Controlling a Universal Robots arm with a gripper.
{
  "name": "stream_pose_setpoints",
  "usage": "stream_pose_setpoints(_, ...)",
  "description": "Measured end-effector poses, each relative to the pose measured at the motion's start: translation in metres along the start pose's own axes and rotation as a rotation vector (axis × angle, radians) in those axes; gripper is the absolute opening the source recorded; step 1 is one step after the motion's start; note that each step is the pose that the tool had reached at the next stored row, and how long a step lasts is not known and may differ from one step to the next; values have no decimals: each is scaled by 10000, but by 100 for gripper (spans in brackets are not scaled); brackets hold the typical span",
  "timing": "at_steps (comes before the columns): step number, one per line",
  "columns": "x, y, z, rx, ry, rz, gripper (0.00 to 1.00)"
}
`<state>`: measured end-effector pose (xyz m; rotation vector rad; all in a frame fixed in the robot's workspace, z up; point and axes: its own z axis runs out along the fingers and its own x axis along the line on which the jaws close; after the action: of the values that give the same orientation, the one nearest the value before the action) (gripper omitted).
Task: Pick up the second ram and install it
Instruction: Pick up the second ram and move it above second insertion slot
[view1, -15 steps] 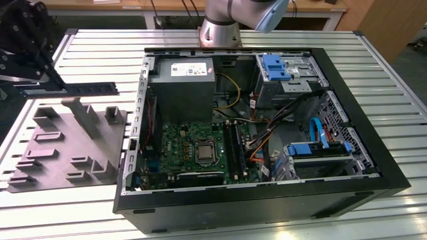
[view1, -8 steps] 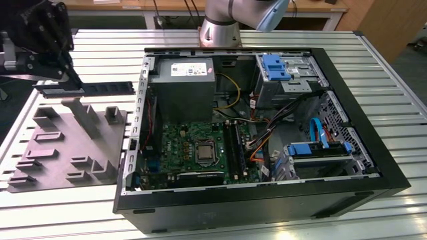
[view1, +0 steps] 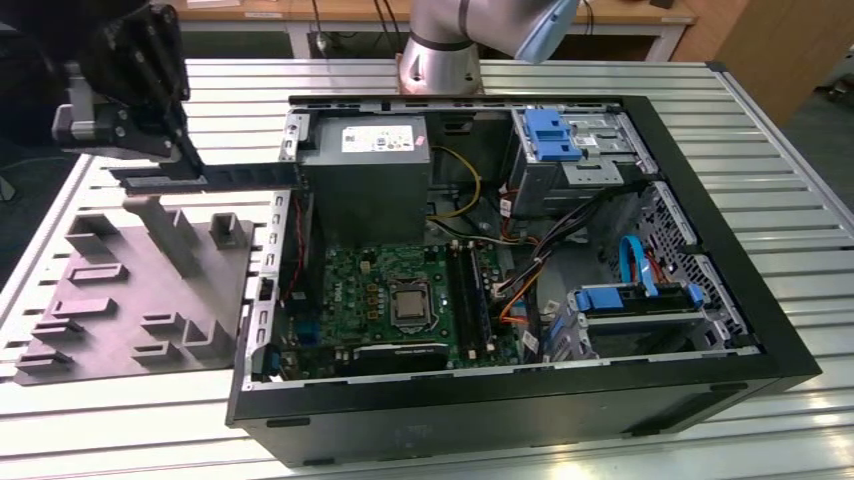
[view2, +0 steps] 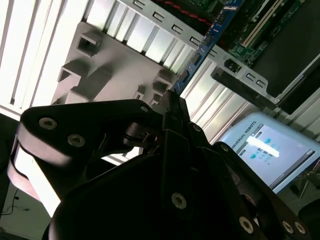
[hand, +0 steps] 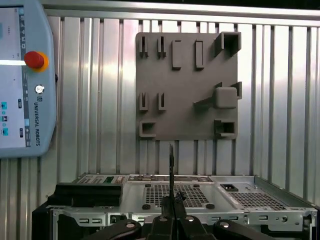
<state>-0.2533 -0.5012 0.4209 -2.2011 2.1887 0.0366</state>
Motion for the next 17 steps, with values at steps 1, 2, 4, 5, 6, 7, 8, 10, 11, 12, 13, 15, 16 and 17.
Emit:
stream_pose_setpoints(1,0,-41,0,0,0,1,12)
stream_pose_setpoints(2,0,-79,1,0,1,1,12)
stream_pose_setpoints(4,1,-162,2,0,0,0,12)
stream_pose_setpoints(5,1,-202,3,0,0,1,12)
stream_pose_setpoints(6,1,-244,4,-1,0,1,12)
stream_pose_setpoints(7,2,-286,4,-1,0,1,12)
stream_pose_setpoints(8,2,-331,5,-2,1,1,12)
stream_pose_setpoints(10,2,-412,6,-3,-1,1,12)
stream_pose_setpoints(11,2,-452,7,-3,0,1,12)
stream_pose_setpoints(12,3,-490,7,-4,0,1,12)
stream_pose_setpoints(13,3,-529,8,-4,0,1,12)
stream_pose_setpoints(15,4,-608,9,-5,0,1,12)
stream_pose_setpoints(16,4,-645,10,-4,0,1,12)
stream_pose_setpoints(17,4,-680,11,-5,1,1,12)
